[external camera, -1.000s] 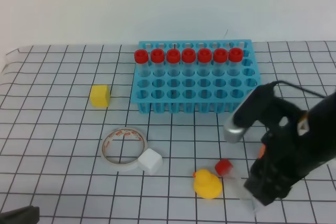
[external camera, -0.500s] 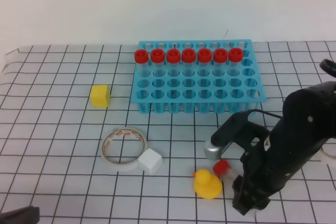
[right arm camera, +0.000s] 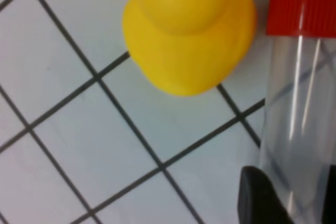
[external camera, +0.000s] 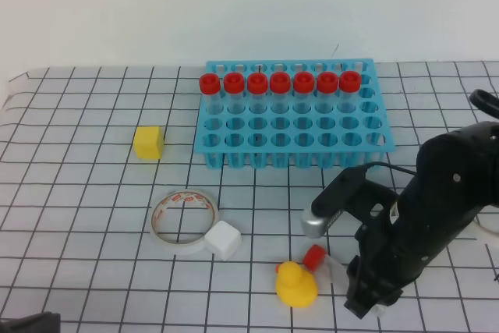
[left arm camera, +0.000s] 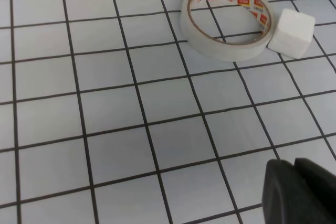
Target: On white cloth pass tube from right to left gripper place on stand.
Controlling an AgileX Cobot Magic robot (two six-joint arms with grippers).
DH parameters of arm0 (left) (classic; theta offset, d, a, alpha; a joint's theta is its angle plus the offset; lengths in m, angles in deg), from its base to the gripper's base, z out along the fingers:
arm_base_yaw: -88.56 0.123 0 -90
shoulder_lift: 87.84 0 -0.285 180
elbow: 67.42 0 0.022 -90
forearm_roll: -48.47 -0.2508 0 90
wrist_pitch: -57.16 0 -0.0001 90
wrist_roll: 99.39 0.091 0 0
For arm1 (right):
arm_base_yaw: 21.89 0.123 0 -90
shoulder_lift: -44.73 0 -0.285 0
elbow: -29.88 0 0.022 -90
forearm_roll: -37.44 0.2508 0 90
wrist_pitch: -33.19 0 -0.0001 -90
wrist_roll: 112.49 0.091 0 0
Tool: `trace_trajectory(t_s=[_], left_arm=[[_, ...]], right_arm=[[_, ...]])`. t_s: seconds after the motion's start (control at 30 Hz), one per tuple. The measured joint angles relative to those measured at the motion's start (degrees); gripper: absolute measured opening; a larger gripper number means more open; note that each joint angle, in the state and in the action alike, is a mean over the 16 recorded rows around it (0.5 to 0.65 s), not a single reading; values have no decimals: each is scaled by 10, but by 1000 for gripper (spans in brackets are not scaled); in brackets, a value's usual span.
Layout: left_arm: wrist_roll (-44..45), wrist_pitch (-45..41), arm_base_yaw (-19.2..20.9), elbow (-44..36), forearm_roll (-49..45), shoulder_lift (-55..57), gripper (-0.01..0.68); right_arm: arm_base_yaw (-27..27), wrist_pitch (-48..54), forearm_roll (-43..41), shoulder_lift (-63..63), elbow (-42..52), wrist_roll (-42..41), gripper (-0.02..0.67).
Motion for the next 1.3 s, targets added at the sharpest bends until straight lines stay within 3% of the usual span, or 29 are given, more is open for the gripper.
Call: trace_trajectory(t_s=[0.33,0.57,0.73,1.03,1.17,1.3], left_arm=[[5,69,0,1,49,0,-1],[52,146,0,17,111,0,-1],[107,175,0,52,146,0,-1],[200,147,0,132,228,0,20],[238,125,0,153,290,0,93],[278,108,0,162,351,1,205]], right_arm=[[0,42,6,2,-99,6,226],[0,28,114,-10,-181,-74,226],[4,-11,287,-19,-201,-224,226],[36,-56,645,-25,-174,-593,226],[57,-54,740,-25,-160,-717,226],[75,-49,785,-25,-152,-788,226]])
